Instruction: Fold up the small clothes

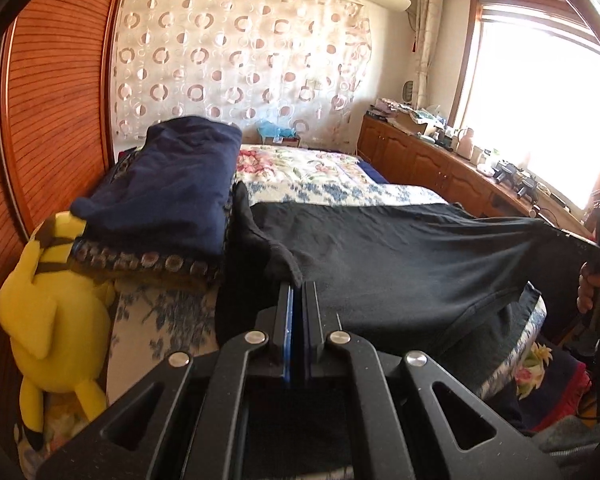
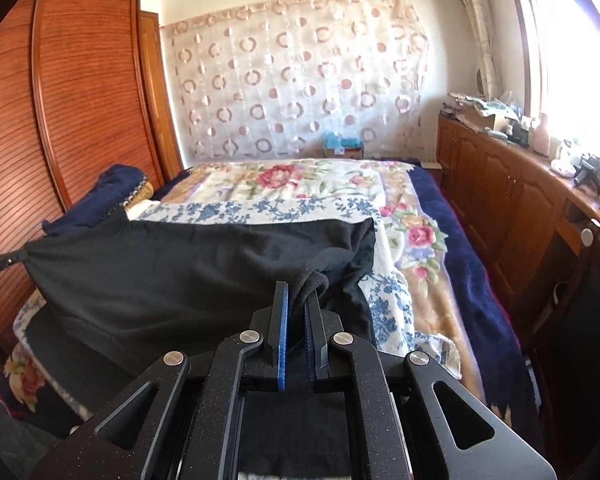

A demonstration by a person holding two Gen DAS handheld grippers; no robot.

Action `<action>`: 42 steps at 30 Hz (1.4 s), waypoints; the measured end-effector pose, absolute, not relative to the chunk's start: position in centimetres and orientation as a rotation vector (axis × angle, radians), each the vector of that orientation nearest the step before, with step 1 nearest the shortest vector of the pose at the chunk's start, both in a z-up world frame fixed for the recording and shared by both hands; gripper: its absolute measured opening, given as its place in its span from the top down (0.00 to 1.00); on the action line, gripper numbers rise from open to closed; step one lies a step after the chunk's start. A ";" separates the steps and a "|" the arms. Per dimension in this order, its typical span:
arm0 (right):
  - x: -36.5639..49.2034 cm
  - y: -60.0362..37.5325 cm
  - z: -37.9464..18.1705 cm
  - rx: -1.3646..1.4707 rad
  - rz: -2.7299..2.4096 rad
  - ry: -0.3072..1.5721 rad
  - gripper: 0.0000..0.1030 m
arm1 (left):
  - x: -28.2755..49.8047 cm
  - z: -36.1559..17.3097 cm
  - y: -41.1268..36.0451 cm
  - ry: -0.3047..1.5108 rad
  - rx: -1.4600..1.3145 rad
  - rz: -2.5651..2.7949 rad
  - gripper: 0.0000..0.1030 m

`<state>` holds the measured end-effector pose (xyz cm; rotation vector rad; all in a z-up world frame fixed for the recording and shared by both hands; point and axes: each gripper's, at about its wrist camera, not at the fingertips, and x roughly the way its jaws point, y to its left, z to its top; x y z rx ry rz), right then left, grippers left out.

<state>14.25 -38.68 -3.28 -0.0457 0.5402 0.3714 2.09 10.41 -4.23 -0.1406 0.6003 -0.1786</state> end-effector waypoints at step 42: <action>11.7 -41.0 -10.1 -0.068 0.226 0.713 0.62 | 0.5 -10.6 10.6 0.765 -0.133 -0.106 0.46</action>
